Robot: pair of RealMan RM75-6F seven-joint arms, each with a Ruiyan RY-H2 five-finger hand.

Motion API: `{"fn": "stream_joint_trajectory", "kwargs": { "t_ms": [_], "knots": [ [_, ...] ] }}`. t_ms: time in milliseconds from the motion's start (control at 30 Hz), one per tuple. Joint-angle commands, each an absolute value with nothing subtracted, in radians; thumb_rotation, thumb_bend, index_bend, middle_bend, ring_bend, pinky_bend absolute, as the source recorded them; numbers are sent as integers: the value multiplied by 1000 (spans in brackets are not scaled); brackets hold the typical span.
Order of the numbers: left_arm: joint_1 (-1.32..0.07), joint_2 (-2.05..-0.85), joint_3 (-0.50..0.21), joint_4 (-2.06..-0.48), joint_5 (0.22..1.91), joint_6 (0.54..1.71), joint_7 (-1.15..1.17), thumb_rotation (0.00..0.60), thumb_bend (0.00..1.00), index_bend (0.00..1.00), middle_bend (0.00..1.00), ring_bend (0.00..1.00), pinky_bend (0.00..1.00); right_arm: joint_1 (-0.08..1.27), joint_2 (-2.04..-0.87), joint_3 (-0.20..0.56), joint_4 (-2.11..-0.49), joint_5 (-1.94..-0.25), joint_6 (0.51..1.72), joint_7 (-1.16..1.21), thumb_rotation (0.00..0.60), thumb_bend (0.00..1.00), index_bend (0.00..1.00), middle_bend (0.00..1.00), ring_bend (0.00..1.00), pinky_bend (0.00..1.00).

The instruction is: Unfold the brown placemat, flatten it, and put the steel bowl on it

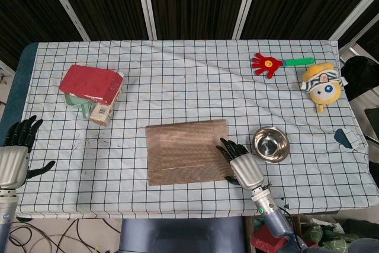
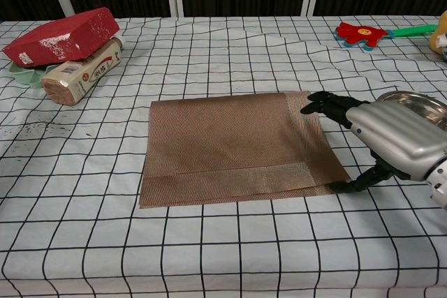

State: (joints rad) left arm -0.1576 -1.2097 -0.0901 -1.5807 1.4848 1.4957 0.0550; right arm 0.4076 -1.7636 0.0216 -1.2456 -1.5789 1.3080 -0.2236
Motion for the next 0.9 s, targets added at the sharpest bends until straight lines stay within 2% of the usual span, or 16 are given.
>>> {"fn": "stream_joint_trajectory", "kwargs": {
  "t_ms": [33,900],
  "knots": [
    [-157,-1210,-90,-1580,1484,1495,55,600,0,0,0,0,49,407,-1763,22,-1245,-1579,1307,-224,600,73,165,44,110,229],
    [-157,-1211,-90,-1582,1485,1496,59,600,0,0,0,0,49,401,-1755,25,-1238,-1581,1308,-218,600,88,260,76,111,230]
  ]
}}
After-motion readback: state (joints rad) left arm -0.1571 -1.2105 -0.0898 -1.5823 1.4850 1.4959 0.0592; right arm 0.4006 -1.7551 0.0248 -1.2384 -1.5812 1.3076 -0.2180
